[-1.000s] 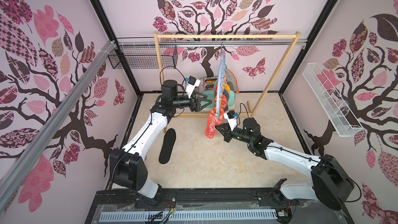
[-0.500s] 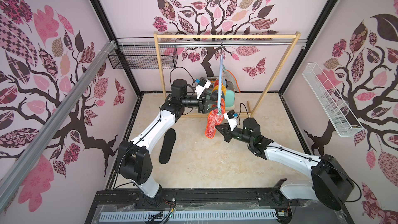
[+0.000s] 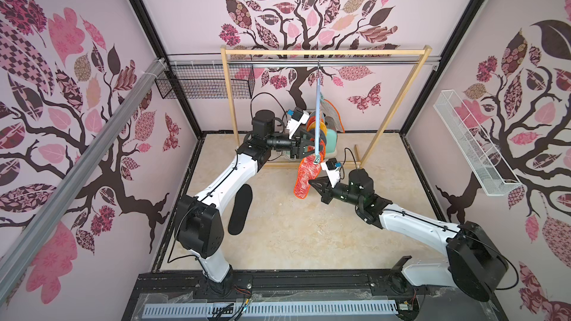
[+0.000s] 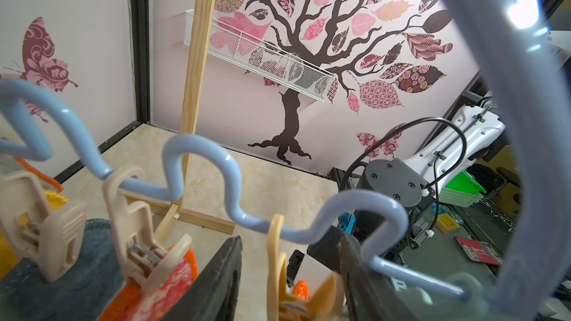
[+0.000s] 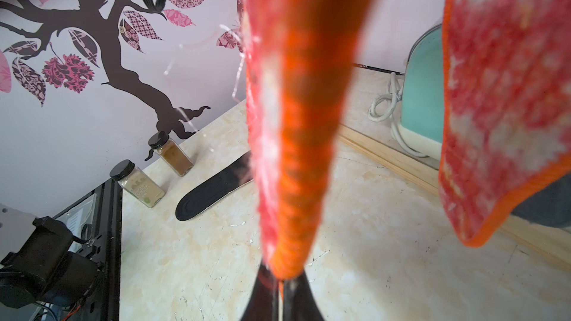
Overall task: Take the shoe insoles off the hanger
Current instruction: Open the clamp at the hanger.
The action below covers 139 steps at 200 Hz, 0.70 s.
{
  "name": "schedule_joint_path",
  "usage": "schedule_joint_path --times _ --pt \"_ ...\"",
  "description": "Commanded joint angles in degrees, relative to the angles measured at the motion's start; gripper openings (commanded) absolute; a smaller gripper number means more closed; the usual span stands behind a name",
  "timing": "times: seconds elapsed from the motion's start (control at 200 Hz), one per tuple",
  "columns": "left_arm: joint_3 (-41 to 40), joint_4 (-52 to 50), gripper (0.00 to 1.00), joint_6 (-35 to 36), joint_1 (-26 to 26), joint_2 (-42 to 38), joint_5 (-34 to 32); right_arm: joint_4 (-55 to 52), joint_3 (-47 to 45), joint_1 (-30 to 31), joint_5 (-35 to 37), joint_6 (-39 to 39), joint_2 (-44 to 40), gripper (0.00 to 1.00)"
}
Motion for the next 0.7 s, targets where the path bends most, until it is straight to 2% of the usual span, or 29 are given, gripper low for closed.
schedule_joint_path --times 0.0,0.14,0.265,0.405,0.69 --pt "1.0 0.6 0.48 -0.4 -0.2 -0.2 -0.1 0.6 0.5 -0.3 -0.2 0.3 -1.7 0.0" --pt "0.5 0.7 0.33 -0.7 -0.2 -0.4 -0.3 0.6 0.5 -0.3 -0.1 0.3 -1.7 0.0" --pt "0.3 0.7 0.28 -0.5 -0.2 -0.5 -0.9 0.6 0.5 -0.3 0.1 0.3 -1.6 0.0" --pt "0.3 0.6 0.18 -0.4 -0.1 -0.5 -1.1 0.5 0.5 -0.3 0.2 0.3 -1.5 0.0" --pt "0.3 -1.1 0.15 0.8 0.4 -0.9 -2.0 -0.5 0.2 -0.3 1.4 3.4 -1.4 0.0"
